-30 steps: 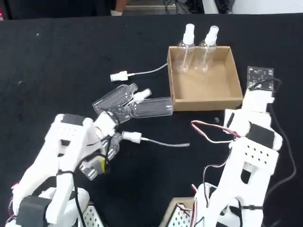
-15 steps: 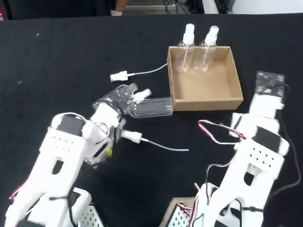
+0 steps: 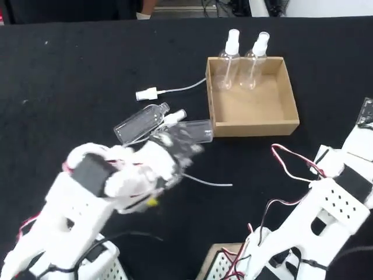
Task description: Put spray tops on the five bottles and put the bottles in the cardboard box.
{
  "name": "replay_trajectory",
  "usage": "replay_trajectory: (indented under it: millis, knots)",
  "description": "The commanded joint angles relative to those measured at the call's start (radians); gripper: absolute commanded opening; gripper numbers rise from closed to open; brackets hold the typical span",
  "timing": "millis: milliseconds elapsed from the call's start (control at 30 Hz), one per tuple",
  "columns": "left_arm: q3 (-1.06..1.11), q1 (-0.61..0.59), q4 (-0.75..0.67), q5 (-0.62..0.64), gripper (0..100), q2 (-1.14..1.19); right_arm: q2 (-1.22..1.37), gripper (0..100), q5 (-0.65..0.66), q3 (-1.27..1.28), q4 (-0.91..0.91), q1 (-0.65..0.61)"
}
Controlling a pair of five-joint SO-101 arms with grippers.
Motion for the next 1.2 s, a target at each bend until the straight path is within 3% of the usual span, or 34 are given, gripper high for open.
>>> replay_trajectory:
  millis: [0,167,300,400,567,733,1000,1100,1167]
  knots:
    - [0.033,0.14,-0.245,0.063,4,0.08,-0.031,3.2,0.008,-0.038,-0.006,0.026]
    - [0.263,0.228,-0.727,0.222,4,0.224,-0.031,3.2,0.008,-0.035,-0.002,0.054]
    - [0.292,0.226,-0.905,0.232,4,0.348,-0.036,3.2,0.008,-0.036,0.103,0.012]
    - [0.254,0.223,-0.962,0.253,5,0.434,-0.036,3.2,0.003,-0.038,0.115,-0.035]
    - [0.179,0.225,-0.957,0.468,29,0.542,-0.036,3.3,-0.002,-0.039,0.12,-0.072]
    - [0.122,0.18,-0.839,0.494,25,0.509,-0.031,3.3,-0.002,-0.012,0.158,-0.097]
    - [-0.041,-0.01,-0.407,0.292,24,0.29,-0.038,3.3,-0.003,0.005,0.292,-0.376]
    - [0.021,-0.166,-0.402,0.259,24,0.216,-0.036,3.4,-0.021,0.01,0.327,-0.565]
    - [0.128,-0.292,-0.496,0.275,24,0.183,-0.031,5.5,-0.095,0.01,0.327,-0.68]
